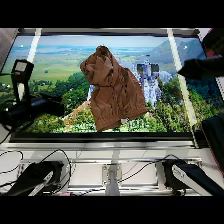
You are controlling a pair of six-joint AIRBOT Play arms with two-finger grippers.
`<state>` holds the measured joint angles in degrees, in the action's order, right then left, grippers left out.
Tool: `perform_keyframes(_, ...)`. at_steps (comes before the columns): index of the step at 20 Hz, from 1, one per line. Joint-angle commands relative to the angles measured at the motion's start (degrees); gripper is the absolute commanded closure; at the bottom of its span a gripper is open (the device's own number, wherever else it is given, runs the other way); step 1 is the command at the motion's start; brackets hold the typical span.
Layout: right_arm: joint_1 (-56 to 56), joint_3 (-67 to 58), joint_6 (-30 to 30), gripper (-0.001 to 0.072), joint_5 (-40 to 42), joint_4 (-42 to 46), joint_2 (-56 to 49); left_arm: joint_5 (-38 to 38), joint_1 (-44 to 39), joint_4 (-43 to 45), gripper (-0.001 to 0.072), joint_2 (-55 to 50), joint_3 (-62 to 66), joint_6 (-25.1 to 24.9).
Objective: Fold the clothes and pants, and hang the long-sleeved shirts on hangers.
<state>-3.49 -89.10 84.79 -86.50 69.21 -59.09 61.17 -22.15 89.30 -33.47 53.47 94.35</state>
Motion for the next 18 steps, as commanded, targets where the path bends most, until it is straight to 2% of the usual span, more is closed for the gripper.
perform_keyframes(1, 0.0, 13.6, -0.1, 0.0671, 3.7, 0.8, 15.0, -0.1, 0.0, 0.0, 0.0694, 2.6, -2.0, 0.5)
perform_keyframes(4, 0.0, 30.8, -0.1, 0.0671, 11.4, 1.4, 25.8, -0.1, 0.0, 0.0, 0.0694, 2.6, -2.0, 0.6)
perform_keyframes(7, 0.0, 41.3, -0.1, 0.0671, 14.3, 1.1, 27.8, -0.2, 0.0, 0.0, 0.0694, 2.6, -3.0, 2.0)
perform_keyframes(9, 0.0, 45.6, -0.1, 0.0670, 15.2, 0.5, 26.8, -0.2, 0.0, 0.0, 0.0694, 2.6, -4.4, 2.1)
perform_keyframes(14, 0.0, 51.8, -0.3, 0.0645, 22.7, -0.4, 25.2, -0.7, 0.0, 0.0, 0.0695, 2.6, -8.7, 7.0)
perform_keyframes(15, 0.0, 52.7, -0.3, 0.0572, 24.6, -0.7, 24.8, -0.8, 0.0, -0.5, 0.0695, 2.6, -9.8, 8.0)
perform_keyframes(18, 0.0, 54.5, -0.3, 0.0547, 27.6, -3.6, 23.1, -2.2, 0.0, -4.4, 0.0694, 2.6, -12.6, 8.4)
